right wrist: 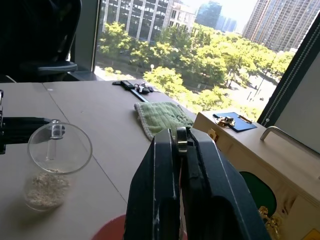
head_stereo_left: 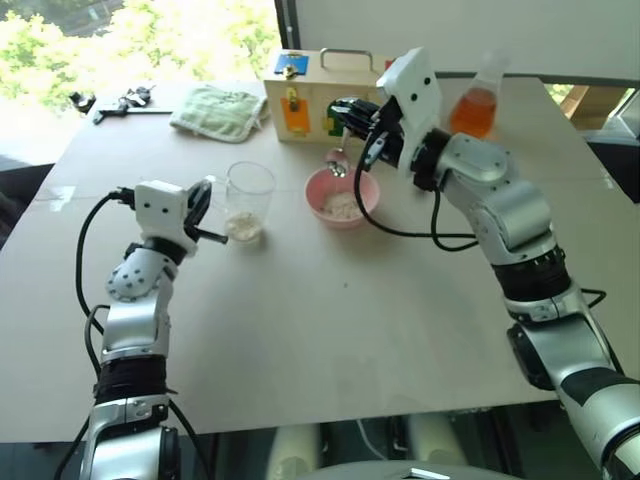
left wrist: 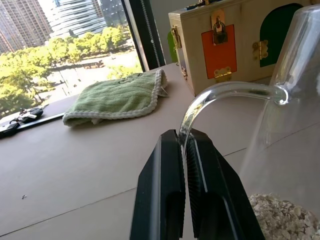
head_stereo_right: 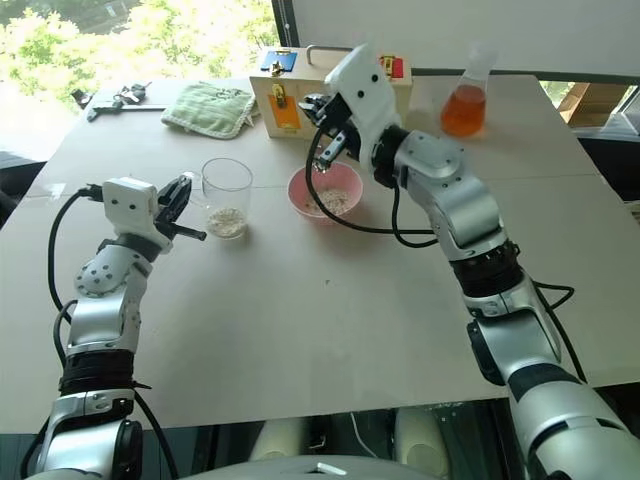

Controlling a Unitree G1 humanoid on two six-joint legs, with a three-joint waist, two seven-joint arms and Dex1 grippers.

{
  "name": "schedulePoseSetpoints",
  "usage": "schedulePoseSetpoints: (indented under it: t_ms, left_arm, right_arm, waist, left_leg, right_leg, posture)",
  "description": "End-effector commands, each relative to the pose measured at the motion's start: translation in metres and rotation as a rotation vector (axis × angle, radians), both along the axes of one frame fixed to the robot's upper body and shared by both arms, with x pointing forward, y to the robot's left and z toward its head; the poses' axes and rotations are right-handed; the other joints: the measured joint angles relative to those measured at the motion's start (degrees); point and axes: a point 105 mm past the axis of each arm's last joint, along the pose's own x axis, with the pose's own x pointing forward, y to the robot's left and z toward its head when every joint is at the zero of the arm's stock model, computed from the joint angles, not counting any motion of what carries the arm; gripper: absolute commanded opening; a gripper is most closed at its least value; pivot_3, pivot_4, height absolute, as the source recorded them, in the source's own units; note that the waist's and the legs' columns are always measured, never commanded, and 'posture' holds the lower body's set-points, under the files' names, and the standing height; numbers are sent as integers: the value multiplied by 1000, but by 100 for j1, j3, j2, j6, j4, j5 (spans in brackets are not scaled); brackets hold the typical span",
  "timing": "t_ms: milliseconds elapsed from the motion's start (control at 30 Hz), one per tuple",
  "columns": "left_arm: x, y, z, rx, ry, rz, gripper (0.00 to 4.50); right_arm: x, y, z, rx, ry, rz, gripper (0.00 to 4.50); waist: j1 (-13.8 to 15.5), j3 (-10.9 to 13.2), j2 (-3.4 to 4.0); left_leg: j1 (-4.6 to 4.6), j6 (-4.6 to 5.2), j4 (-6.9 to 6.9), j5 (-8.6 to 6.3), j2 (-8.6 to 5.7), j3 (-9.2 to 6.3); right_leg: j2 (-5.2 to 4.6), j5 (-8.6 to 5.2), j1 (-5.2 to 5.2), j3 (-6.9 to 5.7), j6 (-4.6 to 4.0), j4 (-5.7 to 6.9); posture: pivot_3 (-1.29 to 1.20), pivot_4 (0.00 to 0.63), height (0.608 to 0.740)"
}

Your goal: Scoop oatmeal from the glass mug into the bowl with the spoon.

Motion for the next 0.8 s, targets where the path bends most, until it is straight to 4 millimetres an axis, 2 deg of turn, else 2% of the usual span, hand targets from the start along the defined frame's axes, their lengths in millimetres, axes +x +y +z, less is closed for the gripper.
schedulePoseSetpoints:
  t_ms: [33,100,233,367,433,567,800]
  left_arm:
    - [0,0,9,9,-38,3,27]
    - [1,-2,8,9,-36,-2,27]
    - [3,-7,6,8,-30,-17,27]
    - [7,-13,5,-1,-33,-30,27]
    - [9,-15,6,-6,-37,-32,27]
    - [12,-20,8,-29,-51,-42,27]
    - [13,-27,12,-30,-66,-58,27]
  right_arm:
    - [19,-26,1,218,193,-105,0]
    - [30,-39,3,377,316,-144,0]
    - [33,-46,31,708,502,-76,0]
    - [20,-31,54,810,569,59,0]
    - [12,-21,57,797,587,107,0]
    - [3,15,39,712,635,143,0]
    - [5,41,3,561,647,101,0]
  waist:
    - [15,0,0]
    - [19,1,1]
    - [31,2,3]
    - [22,2,4]
    - [18,2,4]
    - [18,2,3]
    - [21,0,0]
  left_leg:
    - [0,-1,2,0,0,2]
    - [-2,-1,2,0,-1,4]
    - [-2,-2,1,1,-2,3]
    - [-2,-2,-1,1,-4,3]
    - [-1,-2,-3,1,-4,3]
    - [-3,-2,-2,1,-6,3]
    - [-4,-2,-1,1,-6,0]
  right_leg:
    - [0,0,0,-1,0,2]
    - [-1,0,0,-1,0,2]
    - [0,0,0,-3,0,1]
    - [1,0,0,-3,0,0]
    - [1,0,0,-3,0,-1]
    - [-2,0,0,-2,0,0]
    - [-2,0,1,-3,0,-1]
  posture:
    - [0,150,740]
    - [0,150,740]
    - [0,150,740]
    - [0,150,740]
    - [0,150,740]
    - [0,150,740]
    - [0,150,740]
